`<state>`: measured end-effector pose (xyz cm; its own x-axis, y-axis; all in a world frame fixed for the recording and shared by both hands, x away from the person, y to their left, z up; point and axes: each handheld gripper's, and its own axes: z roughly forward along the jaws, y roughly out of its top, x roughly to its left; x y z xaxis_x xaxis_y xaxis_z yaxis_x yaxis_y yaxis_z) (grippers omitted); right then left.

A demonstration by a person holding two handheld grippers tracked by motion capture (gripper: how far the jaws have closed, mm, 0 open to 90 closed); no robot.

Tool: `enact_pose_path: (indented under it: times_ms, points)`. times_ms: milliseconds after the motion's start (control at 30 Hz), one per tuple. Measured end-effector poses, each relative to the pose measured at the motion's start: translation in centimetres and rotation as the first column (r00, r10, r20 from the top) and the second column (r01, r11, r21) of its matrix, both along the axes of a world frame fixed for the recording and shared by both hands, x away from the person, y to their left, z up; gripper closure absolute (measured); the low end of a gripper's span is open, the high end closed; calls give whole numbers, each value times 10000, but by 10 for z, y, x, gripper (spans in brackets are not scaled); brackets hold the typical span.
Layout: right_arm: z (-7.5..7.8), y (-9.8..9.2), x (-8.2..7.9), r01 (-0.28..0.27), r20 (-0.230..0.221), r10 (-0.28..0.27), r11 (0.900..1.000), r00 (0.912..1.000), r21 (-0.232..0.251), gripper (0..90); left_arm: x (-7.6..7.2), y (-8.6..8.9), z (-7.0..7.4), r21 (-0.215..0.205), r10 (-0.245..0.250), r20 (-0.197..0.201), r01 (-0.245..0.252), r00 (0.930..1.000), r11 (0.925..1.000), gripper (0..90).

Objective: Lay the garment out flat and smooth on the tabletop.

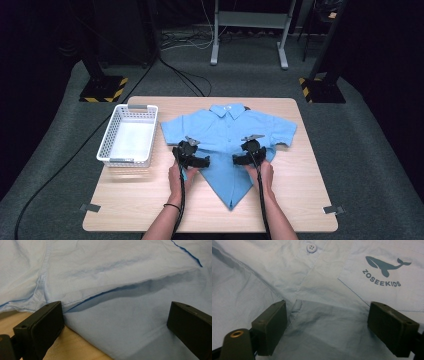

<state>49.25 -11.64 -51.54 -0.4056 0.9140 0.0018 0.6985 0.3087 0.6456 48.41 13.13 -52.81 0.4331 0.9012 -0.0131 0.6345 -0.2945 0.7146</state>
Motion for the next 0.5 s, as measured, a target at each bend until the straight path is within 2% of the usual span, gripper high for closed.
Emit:
enact_pose_path:
  times_ms: [200,333,500]
  points:
    - [3,-3,-3,-193,98,193,9998,9998,13,351,0,0,0,-3,3,2,-3,10000,10000,8]
    - [4,-10,-5,-180,225,177,9998,9996,132,535,0,0,0,-4,0,1,0,10000,10000,8]
    - [4,-9,-10,-521,382,517,9986,9979,100,707,0,0,0,-7,-8,3,8,10000,10000,8]
